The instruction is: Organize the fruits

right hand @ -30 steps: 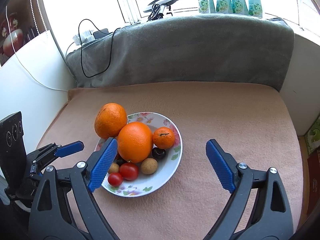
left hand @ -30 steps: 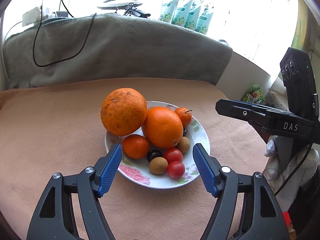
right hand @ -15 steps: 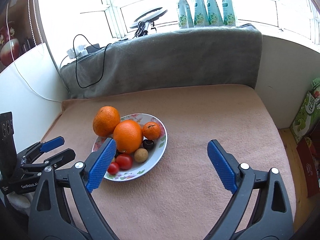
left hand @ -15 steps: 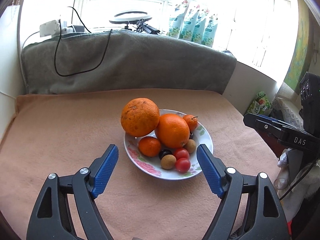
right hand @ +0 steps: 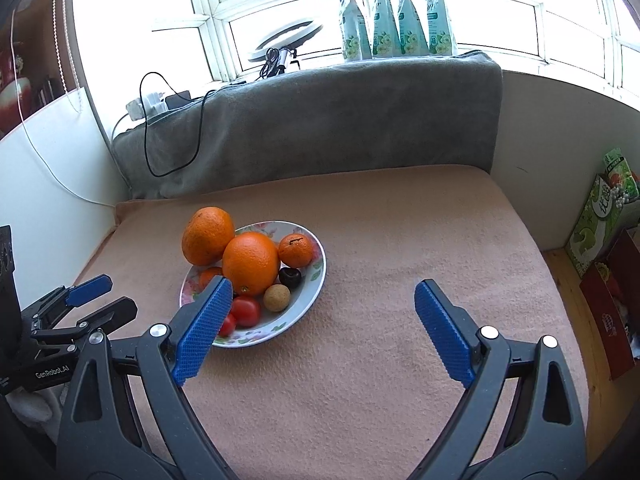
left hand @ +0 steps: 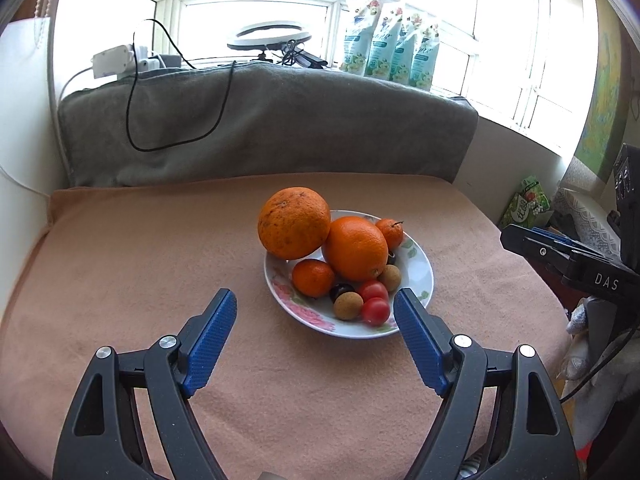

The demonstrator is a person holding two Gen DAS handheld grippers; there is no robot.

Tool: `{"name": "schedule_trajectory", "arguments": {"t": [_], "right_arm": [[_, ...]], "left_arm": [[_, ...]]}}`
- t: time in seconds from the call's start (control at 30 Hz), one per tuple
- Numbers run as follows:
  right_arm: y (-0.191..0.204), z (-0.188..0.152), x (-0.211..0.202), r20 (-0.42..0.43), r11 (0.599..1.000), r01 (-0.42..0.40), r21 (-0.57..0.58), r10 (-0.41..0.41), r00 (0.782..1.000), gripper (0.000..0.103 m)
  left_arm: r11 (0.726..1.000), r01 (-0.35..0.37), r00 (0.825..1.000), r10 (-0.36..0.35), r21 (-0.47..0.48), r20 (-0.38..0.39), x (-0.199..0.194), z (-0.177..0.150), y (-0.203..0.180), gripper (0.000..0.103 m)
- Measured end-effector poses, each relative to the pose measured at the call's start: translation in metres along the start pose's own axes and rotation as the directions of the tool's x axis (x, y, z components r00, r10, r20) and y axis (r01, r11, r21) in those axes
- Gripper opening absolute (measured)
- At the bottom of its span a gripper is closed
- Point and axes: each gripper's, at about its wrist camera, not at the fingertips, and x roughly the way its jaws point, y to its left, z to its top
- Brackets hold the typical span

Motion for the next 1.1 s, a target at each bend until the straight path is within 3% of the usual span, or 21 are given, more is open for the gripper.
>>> {"name": "schedule_trajectory", "arguments": {"t": [0.57,1.1], "right_arm": [[0.003,-0.001,0.004,-0.008,1.0,0.007,0.005,-0.007,1.0,0.095],[0.002,-0.004,0.01,-0.026,1.0,0.008,0.017,-0.008,1.0,0.095]], "left_arm": [[0.998,-0.061,0.998,0.061,-0.004,-0.018,0.0,0.0,0.002,0.081],[0.997,-0.077,0.997,0.076,0.0,-0.028,0.003,0.001,0.003,0.081]]}}
